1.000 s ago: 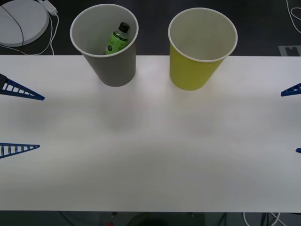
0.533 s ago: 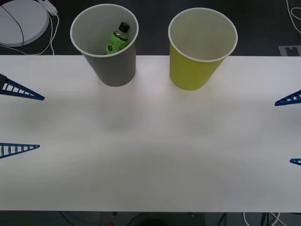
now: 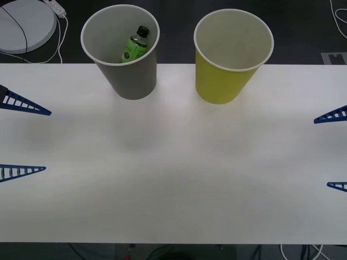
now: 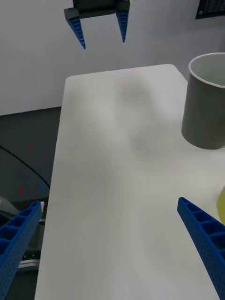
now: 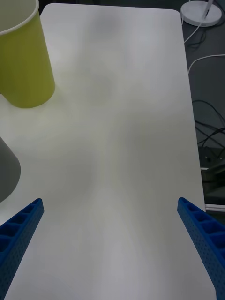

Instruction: Put the can into the green bin and the plastic bottle into the gray bin

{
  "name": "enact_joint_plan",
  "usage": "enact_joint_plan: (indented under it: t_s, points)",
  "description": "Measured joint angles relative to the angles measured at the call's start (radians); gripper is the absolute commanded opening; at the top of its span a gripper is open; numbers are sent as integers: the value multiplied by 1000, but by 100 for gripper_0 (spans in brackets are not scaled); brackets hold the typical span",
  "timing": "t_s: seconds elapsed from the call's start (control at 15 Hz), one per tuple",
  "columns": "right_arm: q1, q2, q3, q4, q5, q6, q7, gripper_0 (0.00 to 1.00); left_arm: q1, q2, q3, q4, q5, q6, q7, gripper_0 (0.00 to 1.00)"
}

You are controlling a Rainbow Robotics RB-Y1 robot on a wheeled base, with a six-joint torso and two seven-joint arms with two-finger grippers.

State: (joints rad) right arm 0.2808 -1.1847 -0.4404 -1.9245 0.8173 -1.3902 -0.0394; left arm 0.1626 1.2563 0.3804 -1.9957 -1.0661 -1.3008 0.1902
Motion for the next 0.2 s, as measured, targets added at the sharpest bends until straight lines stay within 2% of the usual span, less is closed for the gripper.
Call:
enact_joint_plan:
  t_s: [0.2]
  points:
    - [0,0,0,1,0,0,0,100,0,0,0,0,0,0,0,100]
